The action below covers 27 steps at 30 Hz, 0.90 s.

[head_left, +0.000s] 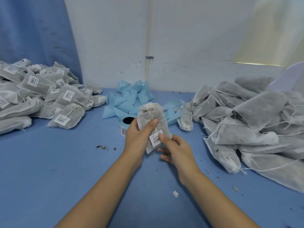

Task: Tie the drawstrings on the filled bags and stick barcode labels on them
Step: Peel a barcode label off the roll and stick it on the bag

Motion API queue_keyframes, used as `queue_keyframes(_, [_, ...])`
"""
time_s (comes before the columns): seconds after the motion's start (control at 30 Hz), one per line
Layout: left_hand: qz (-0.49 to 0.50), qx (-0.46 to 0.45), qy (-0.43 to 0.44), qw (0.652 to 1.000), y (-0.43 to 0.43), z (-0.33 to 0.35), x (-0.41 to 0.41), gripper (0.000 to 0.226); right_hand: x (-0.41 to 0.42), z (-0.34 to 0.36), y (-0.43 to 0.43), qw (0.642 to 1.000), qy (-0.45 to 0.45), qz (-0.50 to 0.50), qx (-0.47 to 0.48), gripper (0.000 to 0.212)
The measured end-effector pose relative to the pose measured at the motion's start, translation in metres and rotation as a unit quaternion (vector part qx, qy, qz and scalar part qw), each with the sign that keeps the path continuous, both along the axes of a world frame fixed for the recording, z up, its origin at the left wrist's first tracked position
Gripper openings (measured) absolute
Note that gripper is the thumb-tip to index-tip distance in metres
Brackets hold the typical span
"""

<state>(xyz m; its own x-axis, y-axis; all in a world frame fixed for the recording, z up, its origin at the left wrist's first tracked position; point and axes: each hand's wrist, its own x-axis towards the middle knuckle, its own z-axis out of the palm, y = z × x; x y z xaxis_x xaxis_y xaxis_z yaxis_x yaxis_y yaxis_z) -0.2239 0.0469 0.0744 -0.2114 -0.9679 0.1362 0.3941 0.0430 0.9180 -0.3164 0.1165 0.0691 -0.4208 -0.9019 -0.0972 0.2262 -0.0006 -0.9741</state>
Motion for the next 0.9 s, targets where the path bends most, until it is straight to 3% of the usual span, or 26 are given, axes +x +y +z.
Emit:
queue_keyframes(0.1, [-0.038,0.014,-0.011,0.999,0.0,0.001,0.001,0.025,-0.004,-0.001,0.0,0.999,-0.011,-0.008,-0.037,0.026])
queue_keyframes(0.27, [-0.111,0.014,-0.049,0.993,0.005,-0.001,-0.001,0.053,-0.012,-0.004,-0.002,0.989,-0.115,-0.05,-0.075,0.025])
queue_keyframes(0.43, [-0.144,0.007,-0.091,0.985,0.007,-0.01,-0.004,0.016,-0.016,-0.008,-0.004,0.986,-0.127,-0.073,-0.079,0.026])
queue_keyframes(0.57, [-0.142,0.028,-0.071,0.987,0.005,-0.01,-0.001,0.017,-0.017,-0.008,-0.005,0.991,-0.098,-0.062,-0.071,0.033])
queue_keyframes(0.9, [-0.174,0.026,-0.087,0.98,0.0,-0.006,0.007,0.024,-0.022,-0.01,-0.005,0.991,-0.1,-0.032,-0.082,0.008])
